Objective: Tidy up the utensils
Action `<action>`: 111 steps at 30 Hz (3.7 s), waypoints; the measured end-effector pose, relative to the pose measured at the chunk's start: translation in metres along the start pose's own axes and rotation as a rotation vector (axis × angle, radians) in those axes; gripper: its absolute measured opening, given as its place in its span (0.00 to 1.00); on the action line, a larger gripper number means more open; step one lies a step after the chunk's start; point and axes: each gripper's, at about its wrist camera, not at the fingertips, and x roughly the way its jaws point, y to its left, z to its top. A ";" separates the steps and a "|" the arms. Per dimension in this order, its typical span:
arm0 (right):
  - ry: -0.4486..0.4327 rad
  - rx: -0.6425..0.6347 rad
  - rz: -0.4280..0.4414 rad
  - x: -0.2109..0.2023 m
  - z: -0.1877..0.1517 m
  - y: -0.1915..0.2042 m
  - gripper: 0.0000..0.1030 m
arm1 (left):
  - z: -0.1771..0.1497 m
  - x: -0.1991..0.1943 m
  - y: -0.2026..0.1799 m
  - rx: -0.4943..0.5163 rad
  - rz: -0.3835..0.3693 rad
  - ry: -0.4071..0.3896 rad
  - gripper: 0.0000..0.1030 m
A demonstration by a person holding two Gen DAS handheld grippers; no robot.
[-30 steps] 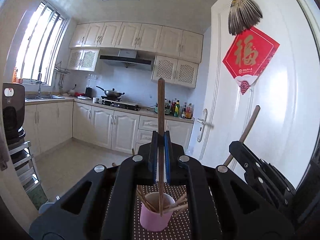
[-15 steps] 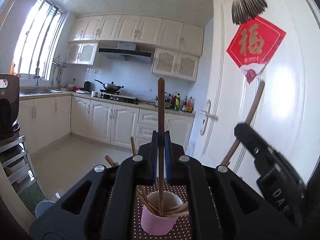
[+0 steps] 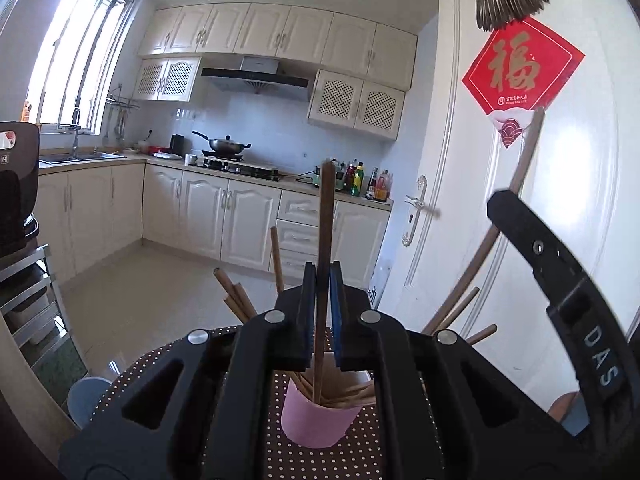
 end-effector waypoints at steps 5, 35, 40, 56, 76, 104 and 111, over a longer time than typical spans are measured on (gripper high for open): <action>0.016 -0.020 0.002 0.004 -0.003 0.001 0.04 | -0.002 -0.008 -0.001 -0.006 0.007 -0.029 0.53; 0.114 -0.024 0.041 0.014 -0.027 0.006 0.05 | -0.002 -0.021 0.012 -0.011 0.101 0.013 0.60; 0.171 -0.016 0.052 0.015 -0.031 0.010 0.06 | -0.003 -0.028 0.012 0.002 0.117 0.024 0.61; 0.177 -0.004 0.024 -0.052 -0.007 0.020 0.34 | -0.012 -0.093 0.006 0.058 0.184 0.059 0.72; 0.266 0.009 -0.016 -0.139 0.006 0.045 0.81 | -0.027 -0.198 -0.021 0.154 0.287 0.020 0.87; 0.193 -0.106 -0.128 -0.194 0.014 0.067 0.92 | -0.033 -0.246 -0.031 0.162 0.263 -0.078 0.91; 0.191 -0.112 -0.129 -0.190 0.014 0.069 0.92 | -0.033 -0.244 -0.030 0.158 0.265 -0.086 0.91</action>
